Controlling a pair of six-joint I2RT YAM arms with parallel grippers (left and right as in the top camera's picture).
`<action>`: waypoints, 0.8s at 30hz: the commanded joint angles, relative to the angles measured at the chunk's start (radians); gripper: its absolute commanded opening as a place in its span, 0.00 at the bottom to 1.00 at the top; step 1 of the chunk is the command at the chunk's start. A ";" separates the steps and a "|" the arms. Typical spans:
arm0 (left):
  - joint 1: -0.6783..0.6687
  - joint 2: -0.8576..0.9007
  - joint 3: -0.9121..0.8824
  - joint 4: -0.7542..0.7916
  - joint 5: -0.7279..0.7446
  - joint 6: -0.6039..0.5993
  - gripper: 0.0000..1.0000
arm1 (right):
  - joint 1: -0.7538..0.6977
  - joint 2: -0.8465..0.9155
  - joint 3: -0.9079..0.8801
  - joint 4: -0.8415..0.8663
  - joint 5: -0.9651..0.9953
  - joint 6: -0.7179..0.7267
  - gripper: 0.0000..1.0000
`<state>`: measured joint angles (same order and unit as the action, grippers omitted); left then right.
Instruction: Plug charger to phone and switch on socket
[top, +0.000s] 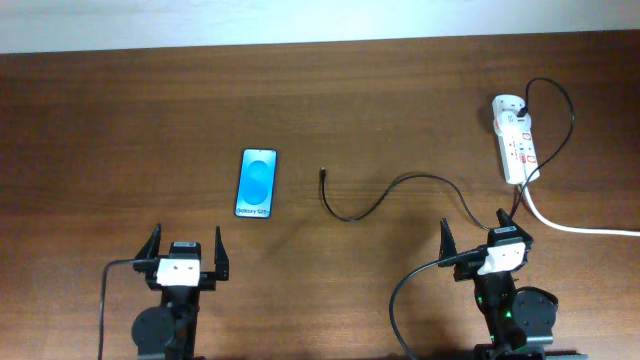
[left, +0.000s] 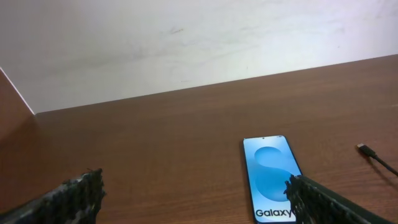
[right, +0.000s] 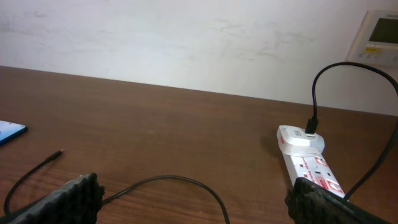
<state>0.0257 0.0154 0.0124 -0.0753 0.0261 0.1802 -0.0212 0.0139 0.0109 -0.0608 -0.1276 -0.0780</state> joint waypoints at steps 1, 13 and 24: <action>0.006 -0.008 0.000 -0.005 0.011 0.016 0.99 | -0.006 -0.005 -0.005 -0.006 0.002 0.011 0.98; 0.010 0.085 0.108 0.022 -0.048 0.016 0.99 | -0.006 -0.005 -0.005 -0.006 0.002 0.011 0.98; 0.010 0.488 0.309 0.093 -0.011 0.017 0.99 | -0.006 -0.005 -0.005 -0.006 0.002 0.011 0.98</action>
<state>0.0299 0.3672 0.2253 0.0143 -0.0135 0.1837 -0.0212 0.0143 0.0109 -0.0608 -0.1276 -0.0776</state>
